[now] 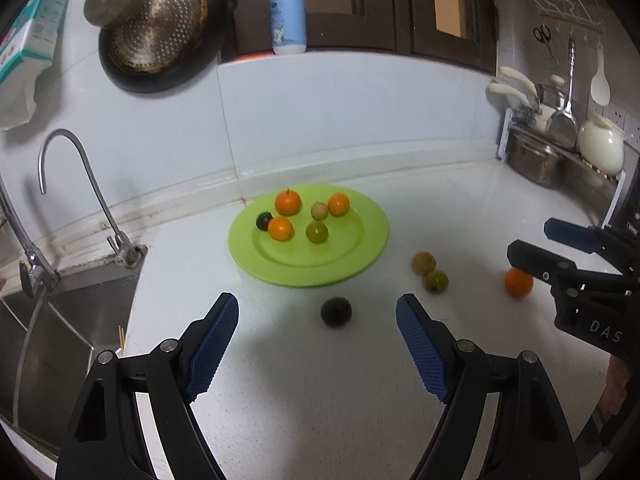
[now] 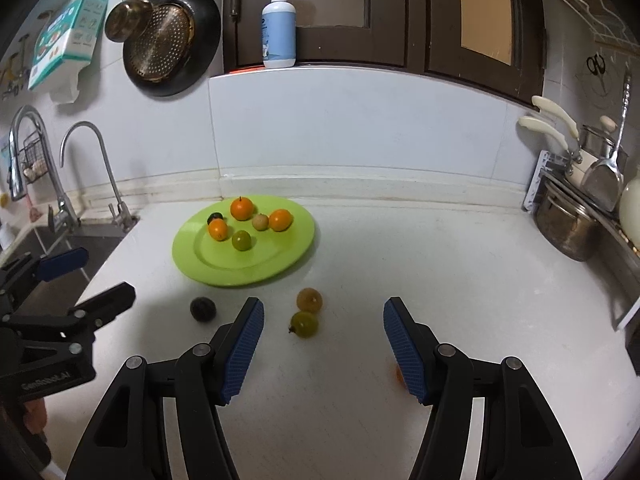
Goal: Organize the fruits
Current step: 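Move the left tool toward a second dark plum while the right tool approaches a green-yellow citrus, then close the left tool on the dark plum while the right tool lowers around the citrus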
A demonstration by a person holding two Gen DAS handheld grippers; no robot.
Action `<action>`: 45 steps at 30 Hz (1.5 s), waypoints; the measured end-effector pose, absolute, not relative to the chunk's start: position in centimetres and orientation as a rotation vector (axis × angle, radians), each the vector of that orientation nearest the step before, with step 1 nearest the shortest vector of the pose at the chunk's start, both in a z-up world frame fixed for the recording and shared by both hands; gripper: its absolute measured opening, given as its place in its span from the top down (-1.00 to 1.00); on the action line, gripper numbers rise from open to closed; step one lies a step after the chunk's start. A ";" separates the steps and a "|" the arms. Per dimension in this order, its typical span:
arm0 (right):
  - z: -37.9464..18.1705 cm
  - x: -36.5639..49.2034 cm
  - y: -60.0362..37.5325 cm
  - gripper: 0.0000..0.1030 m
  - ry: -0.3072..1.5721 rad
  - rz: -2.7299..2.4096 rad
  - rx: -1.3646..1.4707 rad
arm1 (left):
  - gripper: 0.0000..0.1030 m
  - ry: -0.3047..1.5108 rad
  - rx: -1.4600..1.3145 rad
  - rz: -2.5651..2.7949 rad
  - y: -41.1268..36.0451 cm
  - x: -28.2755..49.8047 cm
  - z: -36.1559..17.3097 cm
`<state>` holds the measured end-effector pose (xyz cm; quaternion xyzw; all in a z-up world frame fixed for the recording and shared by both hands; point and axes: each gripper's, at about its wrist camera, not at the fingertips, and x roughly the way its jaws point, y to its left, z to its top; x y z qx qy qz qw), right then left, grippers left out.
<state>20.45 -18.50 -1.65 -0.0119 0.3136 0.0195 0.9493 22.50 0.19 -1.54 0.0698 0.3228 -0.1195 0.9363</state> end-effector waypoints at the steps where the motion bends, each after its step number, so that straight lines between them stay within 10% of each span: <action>1: -1.8 20.4 -18.5 -0.22 0.638 0.041 -0.025 | -0.57 0.665 0.141 -0.255 0.2 22.6 -1.8; 21: -6.7 23.8 -18.3 -0.22 0.790 0.098 0.012 | -0.47 0.797 0.150 -0.314 -0.5 26.5 -6.8; 45: -10.9 29.2 -18.0 0.06 0.908 0.166 0.068 | 0.19 0.914 0.085 -0.372 -1.5 31.0 -9.7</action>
